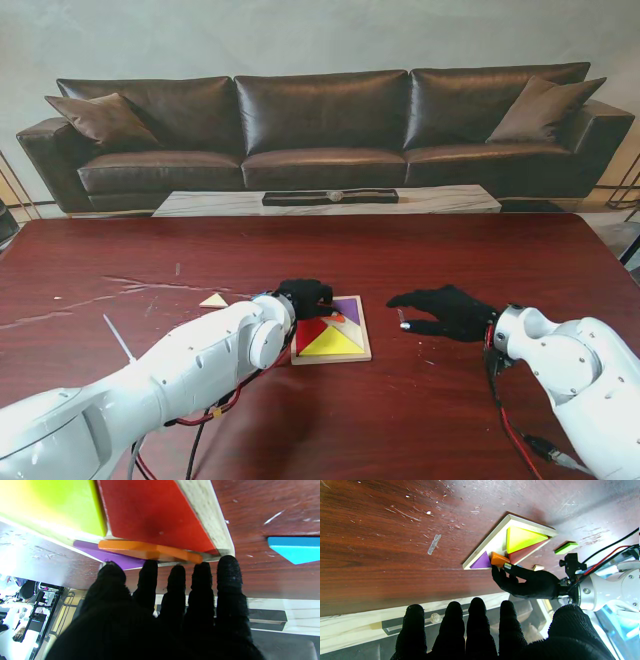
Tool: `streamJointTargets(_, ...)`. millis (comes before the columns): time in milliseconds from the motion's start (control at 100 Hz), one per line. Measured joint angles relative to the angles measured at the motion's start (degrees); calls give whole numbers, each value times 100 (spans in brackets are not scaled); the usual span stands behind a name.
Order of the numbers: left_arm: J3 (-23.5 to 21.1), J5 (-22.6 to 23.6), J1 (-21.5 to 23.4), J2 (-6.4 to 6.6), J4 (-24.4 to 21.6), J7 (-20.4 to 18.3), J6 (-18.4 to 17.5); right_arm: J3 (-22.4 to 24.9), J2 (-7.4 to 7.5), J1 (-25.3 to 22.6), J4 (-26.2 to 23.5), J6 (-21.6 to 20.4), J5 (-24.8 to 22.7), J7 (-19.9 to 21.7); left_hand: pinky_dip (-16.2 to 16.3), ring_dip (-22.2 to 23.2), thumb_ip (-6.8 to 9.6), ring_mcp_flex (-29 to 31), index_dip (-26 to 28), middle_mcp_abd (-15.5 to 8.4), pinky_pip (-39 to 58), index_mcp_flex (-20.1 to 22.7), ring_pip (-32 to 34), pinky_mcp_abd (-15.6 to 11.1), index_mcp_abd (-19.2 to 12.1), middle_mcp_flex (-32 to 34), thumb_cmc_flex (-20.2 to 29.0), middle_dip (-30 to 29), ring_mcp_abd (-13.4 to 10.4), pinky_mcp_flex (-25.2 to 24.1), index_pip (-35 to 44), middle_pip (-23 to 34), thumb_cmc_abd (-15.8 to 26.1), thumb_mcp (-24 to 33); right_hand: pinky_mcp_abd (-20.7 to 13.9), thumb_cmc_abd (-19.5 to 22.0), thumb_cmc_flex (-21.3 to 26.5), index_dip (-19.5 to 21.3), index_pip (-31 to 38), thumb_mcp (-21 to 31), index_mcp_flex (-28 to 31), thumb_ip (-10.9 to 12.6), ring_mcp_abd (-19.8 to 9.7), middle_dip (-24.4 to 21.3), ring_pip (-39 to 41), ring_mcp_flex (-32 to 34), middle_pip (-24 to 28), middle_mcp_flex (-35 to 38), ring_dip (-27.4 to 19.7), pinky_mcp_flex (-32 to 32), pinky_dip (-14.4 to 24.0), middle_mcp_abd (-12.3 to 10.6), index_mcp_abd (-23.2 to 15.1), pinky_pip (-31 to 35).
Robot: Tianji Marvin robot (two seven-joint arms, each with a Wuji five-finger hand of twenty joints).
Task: Assemble the tangram pieces into a square
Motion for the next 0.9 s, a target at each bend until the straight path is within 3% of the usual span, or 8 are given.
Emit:
streamJointTargets(180, -20, 30, 39, 62, -164, -26, 123, -13, -1, 8, 7, 13, 0, -5, -4, 78, 0, -2, 0, 0, 200, 25, 19, -40, 30, 0, 1, -2, 3, 105, 0, 0, 21, 2, 0, 0, 0, 0, 0, 0, 0, 0, 0, 0, 0, 0, 0, 0, 0, 0, 0, 0, 0, 0)
streamJointTargets(310, -58, 142, 106, 147, -391, -49, 249, -40, -1, 27, 25, 22, -1, -18, -5, 310, 0, 120, 0, 0, 280, 27, 578, -41, 33, -6, 1, -4, -48, 115, 0, 0, 21, 2, 0, 0, 0, 0, 0, 0, 0, 0, 0, 0, 0, 0, 0, 0, 0, 0, 0, 0, 0, 0)
streamJointTargets(390, -20, 291, 114, 166, -424, -47, 261, -49, -2, 32, 28, 24, -1, -20, -6, 345, 0, -31, -55, 0, 260, 16, 601, -35, 33, -132, -1, -70, -123, -159, -27, -74, 21, 2, 0, 0, 1, 0, 0, 0, 0, 0, 0, 0, 0, 0, 1, 0, 0, 0, 0, 0, 0, 0)
streamJointTargets(470, 57, 397, 94, 169, -405, -8, 257, -56, -2, 33, 29, 25, 0, -28, -31, 207, 0, -445, -211, 8, 11, -228, 192, 35, 57, -503, -78, -145, -64, -502, -307, -307, 21, 2, 0, 0, 1, 0, 0, 0, 0, 0, 0, 0, 0, 0, 1, 0, 0, 0, 0, 0, 0, 0)
streamJointTargets(610, 202, 412, 4, 100, -195, 149, 149, -61, -3, 34, 29, 25, 2, -38, -33, -260, 0, -1313, -518, 70, -887, -870, -618, 174, 329, -1410, -305, -379, 84, -1281, -1306, -798, -128, -37, 0, 0, 1, 0, 0, 0, 0, 0, 0, 0, 1, 0, 1, -1, 0, 0, 0, 0, 0, 0)
streamJointTargets(690, 374, 582, -91, 38, -10, 258, 65, -62, -3, 35, 29, 25, 11, -36, -67, -440, 0, -1608, -674, 98, -1339, -1035, -959, 222, 509, -1669, -439, -502, 102, -1581, -1940, -1176, -226, -45, 0, 0, 1, 0, 0, 0, 0, 0, 0, 0, 1, 0, 1, -1, 0, 0, 0, 0, 0, 0)
streamJointTargets(900, 490, 639, -195, -111, 280, 380, -28, -61, -3, 35, 29, 24, 20, -29, -257, -618, 0, -1951, -789, 101, -1863, -1367, -1260, 268, 771, -1893, -513, -545, 118, -1820, -2652, -1730, -382, -46, 0, 0, 1, 0, 0, 0, 0, 1, 0, 0, 1, 0, 1, -1, 0, 0, 0, 0, 0, 0)
